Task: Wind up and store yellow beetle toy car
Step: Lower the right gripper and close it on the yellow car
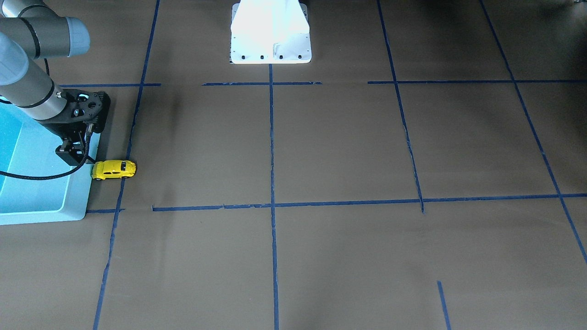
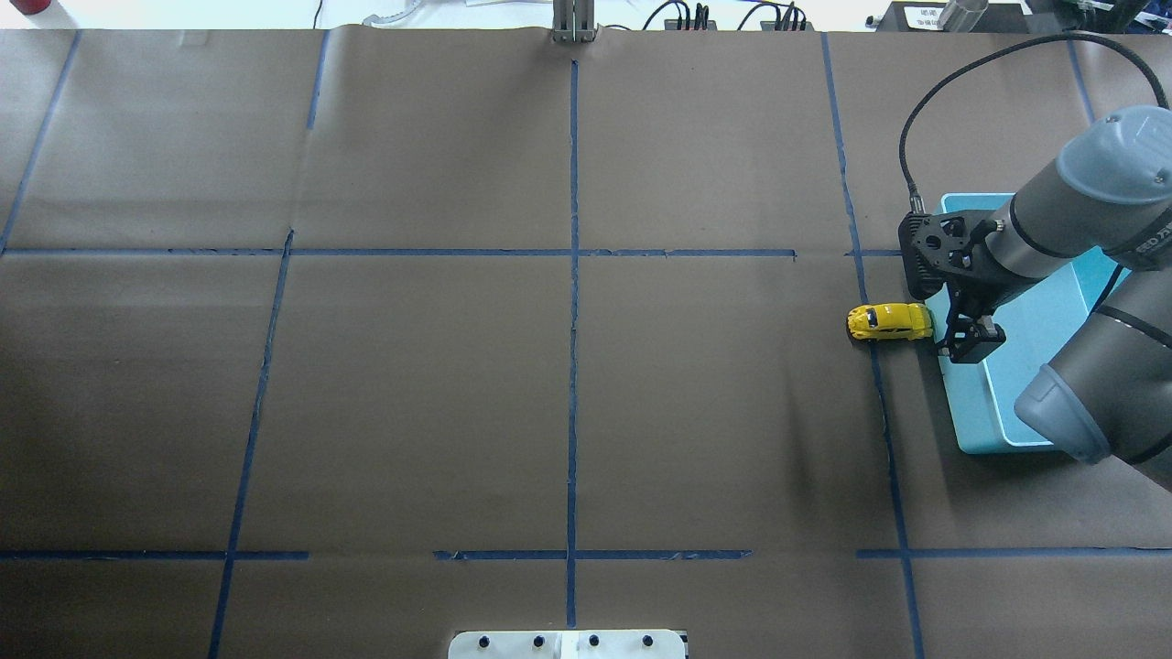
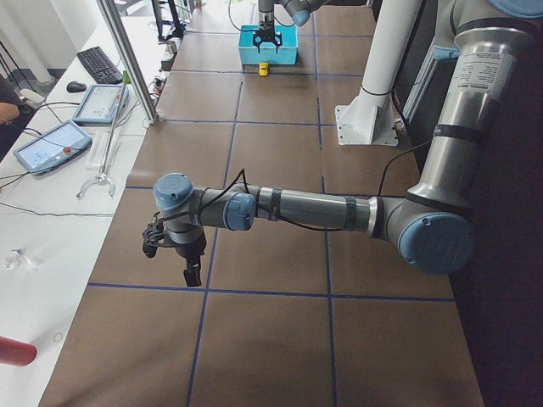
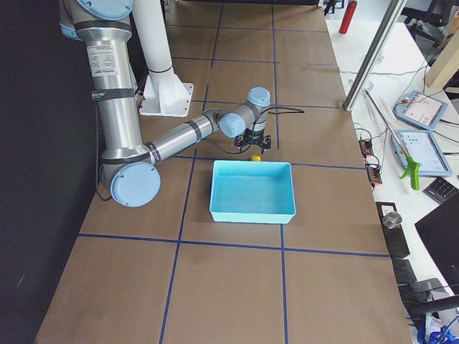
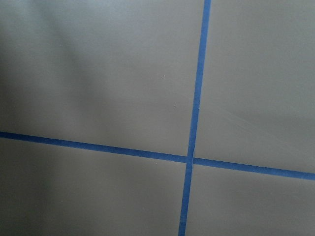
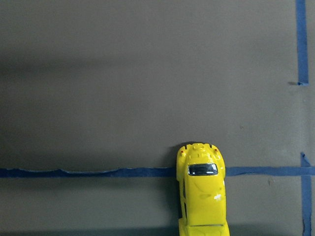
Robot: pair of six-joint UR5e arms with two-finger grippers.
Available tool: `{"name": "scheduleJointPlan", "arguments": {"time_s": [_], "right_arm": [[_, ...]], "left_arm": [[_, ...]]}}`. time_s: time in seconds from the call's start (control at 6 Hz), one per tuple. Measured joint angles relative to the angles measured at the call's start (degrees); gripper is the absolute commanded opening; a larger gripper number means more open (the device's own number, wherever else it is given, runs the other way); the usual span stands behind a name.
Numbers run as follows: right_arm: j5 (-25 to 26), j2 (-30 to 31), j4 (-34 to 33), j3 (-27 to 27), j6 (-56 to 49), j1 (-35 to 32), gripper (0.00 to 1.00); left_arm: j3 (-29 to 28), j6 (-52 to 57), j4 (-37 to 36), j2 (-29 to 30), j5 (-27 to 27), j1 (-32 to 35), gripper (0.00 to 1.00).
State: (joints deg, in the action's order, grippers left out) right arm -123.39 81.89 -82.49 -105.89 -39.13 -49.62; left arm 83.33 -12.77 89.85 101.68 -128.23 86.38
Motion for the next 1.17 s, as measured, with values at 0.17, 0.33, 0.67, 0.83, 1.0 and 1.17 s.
{"name": "scheduleJointPlan", "arguments": {"time_s": [0.17, 0.33, 0.67, 0.83, 1.0, 1.17], "right_arm": [[0.6, -0.2, 0.0, 0.9, 0.0, 1.2, 1.0], [1.0, -0.5, 0.0, 1.7, 0.0, 1.9, 1.0], [1.9, -1.0, 0.0, 2.7, 0.0, 2.5, 1.0], [2.9, -1.2, 0.0, 3.0, 0.0, 2.5, 1.0], [4.0, -1.7, 0.0, 3.5, 0.1, 2.4, 1.0], [4.9, -2.4, 0.0, 4.6, 0.2, 2.4, 1.0]], "left_arm": [[0.0, 0.1, 0.0, 0.0, 0.0, 0.2, 1.0], [-0.1, 0.0, 0.1, -0.1, 0.0, 0.3, 1.0], [-1.1, 0.1, 0.5, -0.6, 0.0, 0.4, 1.0], [-1.8, 0.1, 1.3, -0.8, -0.3, 0.4, 1.0], [-2.1, 0.1, 1.8, -1.1, -1.1, 0.7, 1.0], [-2.3, 0.1, 2.0, -1.5, -1.8, 1.1, 1.0]]}}
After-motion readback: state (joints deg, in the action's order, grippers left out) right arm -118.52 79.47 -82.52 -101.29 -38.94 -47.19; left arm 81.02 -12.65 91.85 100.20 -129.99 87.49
